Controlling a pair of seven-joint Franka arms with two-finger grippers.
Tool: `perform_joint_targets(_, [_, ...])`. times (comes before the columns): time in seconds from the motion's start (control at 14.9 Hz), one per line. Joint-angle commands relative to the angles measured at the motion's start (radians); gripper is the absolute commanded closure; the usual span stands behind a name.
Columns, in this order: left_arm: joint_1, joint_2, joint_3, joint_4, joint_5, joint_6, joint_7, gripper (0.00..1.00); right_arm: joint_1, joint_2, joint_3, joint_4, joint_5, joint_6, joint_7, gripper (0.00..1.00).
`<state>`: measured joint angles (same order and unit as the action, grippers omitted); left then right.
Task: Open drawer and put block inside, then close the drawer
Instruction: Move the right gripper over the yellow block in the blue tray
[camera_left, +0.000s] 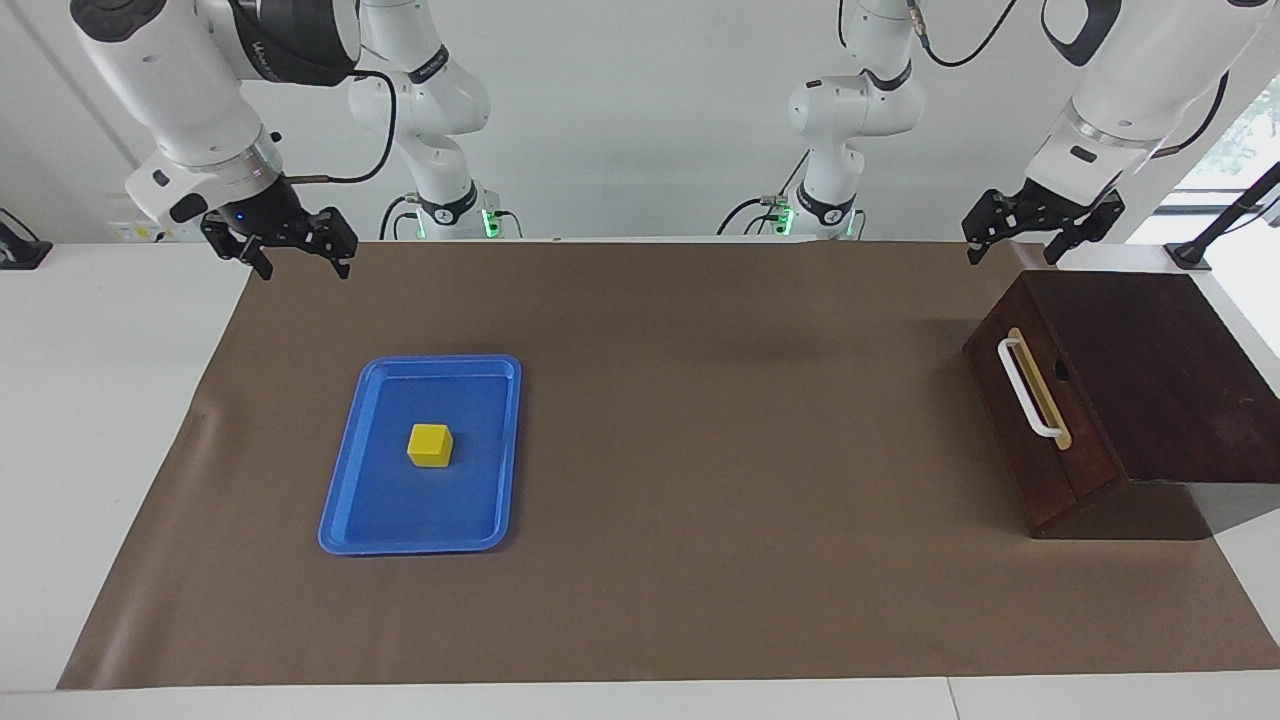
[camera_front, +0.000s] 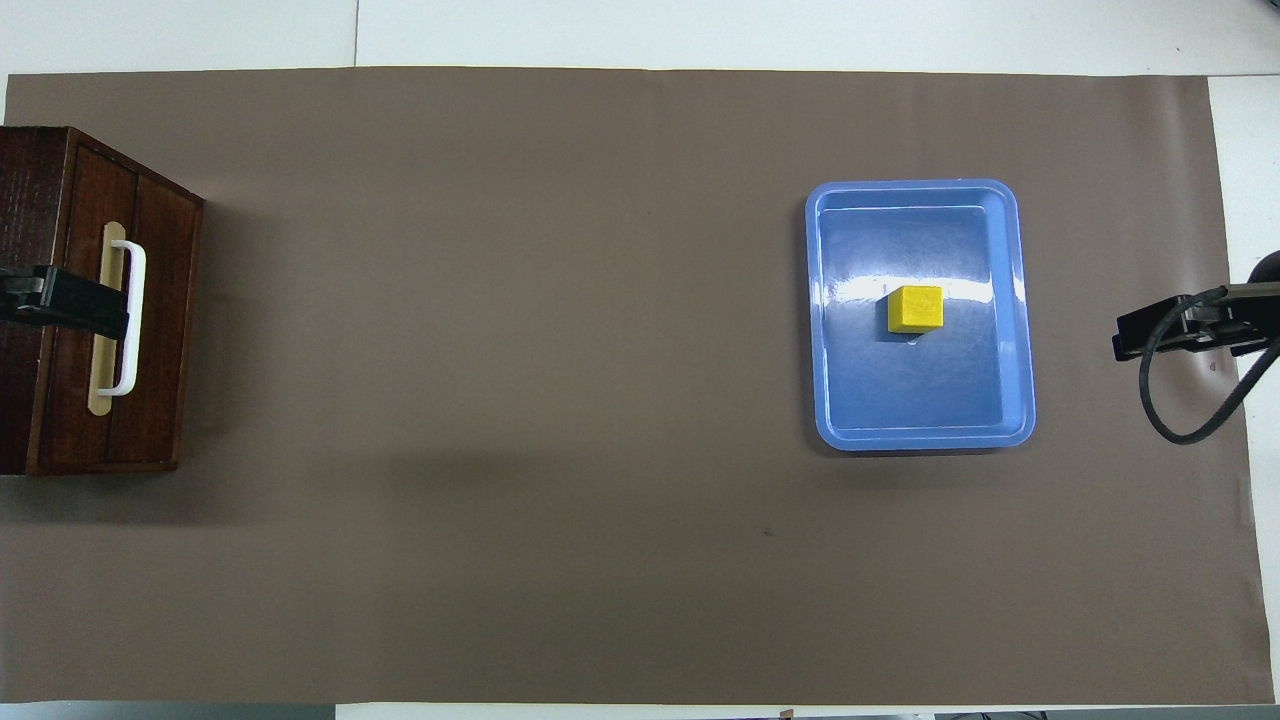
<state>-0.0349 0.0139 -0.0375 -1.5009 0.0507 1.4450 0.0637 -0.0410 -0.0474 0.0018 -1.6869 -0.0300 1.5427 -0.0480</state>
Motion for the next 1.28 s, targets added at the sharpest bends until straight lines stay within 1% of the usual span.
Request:
perform_joint_targets(0.0, [-0.003, -0.019, 0.004, -0.019, 0.015, 0.006, 0.007, 0.00, 0.001, -0.029, 0.003, -0.037, -0.015, 0.022, -0.018, 0.00])
perform_joint_targets(0.4, [-0.003, -0.019, 0.005, -0.019, 0.015, 0.006, 0.007, 0.00, -0.006, -0.029, 0.003, -0.031, -0.004, 0.017, -0.029, 0.00])
perform_joint_targets(0.54, [-0.003, -0.019, 0.004, -0.019, 0.015, 0.006, 0.007, 0.00, -0.010, -0.028, 0.000, -0.031, 0.021, 0.030, -0.009, 0.00])
perform_joint_targets(0.6, [-0.003, -0.019, 0.004, -0.019, 0.015, 0.006, 0.007, 0.00, -0.008, -0.023, 0.000, -0.034, 0.021, 0.071, 0.049, 0.00])
perform_joint_targets(0.67, [-0.003, -0.019, 0.004, -0.019, 0.015, 0.006, 0.007, 0.00, -0.004, -0.020, 0.001, -0.040, 0.021, 0.118, 0.147, 0.00])
perform_joint_targets(0.74, [-0.003, -0.019, 0.004, -0.019, 0.015, 0.006, 0.007, 0.00, 0.000, -0.006, 0.001, -0.037, 0.025, 0.140, 0.234, 0.00])
perform_joint_targets(0.87, [-0.003, -0.019, 0.005, -0.019, 0.014, 0.006, 0.007, 0.00, 0.000, 0.059, 0.001, -0.002, 0.067, 0.163, 0.397, 0.01])
perform_joint_targets(1.01, [-0.003, -0.019, 0.004, -0.019, 0.015, 0.006, 0.007, 0.00, 0.001, 0.150, 0.001, 0.071, 0.097, 0.163, 0.531, 0.01])
perform_joint_targets(1.21, [-0.003, -0.019, 0.004, -0.019, 0.015, 0.006, 0.007, 0.00, 0.033, 0.259, 0.003, 0.162, 0.111, 0.175, 0.843, 0.03])
